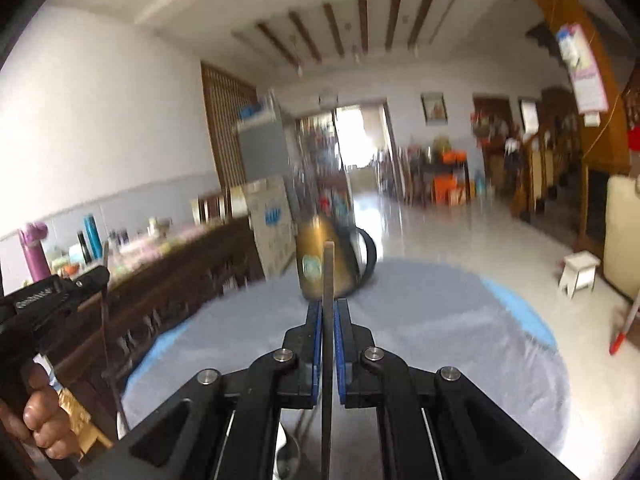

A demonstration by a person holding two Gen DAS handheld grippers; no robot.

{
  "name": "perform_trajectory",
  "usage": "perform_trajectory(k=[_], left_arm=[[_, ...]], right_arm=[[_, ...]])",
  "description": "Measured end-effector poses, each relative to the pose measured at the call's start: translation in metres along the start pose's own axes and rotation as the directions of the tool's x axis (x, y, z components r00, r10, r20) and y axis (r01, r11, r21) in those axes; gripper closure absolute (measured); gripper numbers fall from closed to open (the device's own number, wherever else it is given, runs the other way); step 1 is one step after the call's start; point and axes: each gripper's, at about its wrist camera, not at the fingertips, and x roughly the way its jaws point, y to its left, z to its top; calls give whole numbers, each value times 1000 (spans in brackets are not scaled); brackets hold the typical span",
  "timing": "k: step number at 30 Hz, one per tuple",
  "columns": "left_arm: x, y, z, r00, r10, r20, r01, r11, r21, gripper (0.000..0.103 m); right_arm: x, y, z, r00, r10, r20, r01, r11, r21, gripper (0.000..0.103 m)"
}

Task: Organize utensils
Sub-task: 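Lift the chopsticks with both tools and drop them into the grey cup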

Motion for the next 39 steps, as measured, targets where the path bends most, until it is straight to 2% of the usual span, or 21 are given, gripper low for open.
perform_trajectory(k=[2,4,8,11,16,19,25,31,39], left_arm=[[-5,-5,0,997,-4,71,5,1000,-18,98],[-5,-7,-4,994,-17,111,21,999,-36,98],[10,-7,-16,991,7,133,-1,999,-49,98],[22,-6,-24,994,23,110,-15,997,-73,98],[37,-12,-41,990,85,117,-82,996,-26,98],[44,-11,-50,987,112,113,-112,994,-9,98],[51,-4,-72,987,148,69,-150,988,21,98],[43,-2,-92,992,124,0,-124,990,65,97],[21,-2,-105,993,84,-81,-73,990,122,97]], right_arm=[[-15,2,6,997,10,79,-13,1000,28,96],[-23,4,8,988,22,154,-31,998,60,96],[-35,2,5,959,13,282,-53,989,136,96],[-27,1,1,951,5,309,-64,981,183,96],[-2,2,-4,961,3,278,-64,975,214,96],[5,11,-13,966,-2,260,-42,986,162,96],[11,15,-35,981,23,192,-46,992,115,96],[7,11,-55,992,58,114,-69,993,93,96],[-3,18,-70,992,115,50,-118,991,56,96]])
